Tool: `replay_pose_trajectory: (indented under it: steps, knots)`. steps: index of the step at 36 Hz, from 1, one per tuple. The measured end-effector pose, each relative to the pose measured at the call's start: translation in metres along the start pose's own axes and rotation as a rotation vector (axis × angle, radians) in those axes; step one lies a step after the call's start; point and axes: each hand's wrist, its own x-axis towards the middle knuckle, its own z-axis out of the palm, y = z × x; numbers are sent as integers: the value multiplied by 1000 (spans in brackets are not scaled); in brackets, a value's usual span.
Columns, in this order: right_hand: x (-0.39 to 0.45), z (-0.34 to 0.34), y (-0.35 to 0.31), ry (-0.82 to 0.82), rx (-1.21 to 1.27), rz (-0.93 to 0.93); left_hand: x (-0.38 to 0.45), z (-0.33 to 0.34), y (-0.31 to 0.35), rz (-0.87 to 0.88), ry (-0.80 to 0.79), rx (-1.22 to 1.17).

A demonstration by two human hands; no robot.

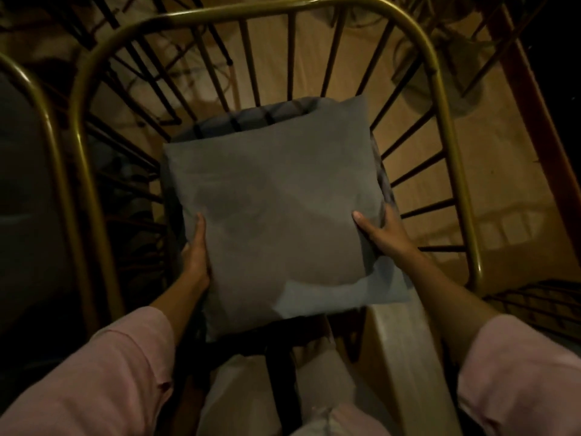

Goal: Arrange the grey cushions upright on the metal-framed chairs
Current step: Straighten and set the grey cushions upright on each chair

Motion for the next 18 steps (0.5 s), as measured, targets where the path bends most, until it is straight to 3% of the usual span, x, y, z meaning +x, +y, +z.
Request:
replay_pose_trajectory:
  steps: [8, 11, 18]
  knots:
    - [17, 18, 28, -50, -20, 227, -8, 6, -25, 111, -8, 143]
    - [21, 24, 23, -24, -62, 200, 0, 9, -21, 105, 21, 190]
    - [5, 54, -3, 213, -294, 196, -15, 3, -7, 161, 91, 219]
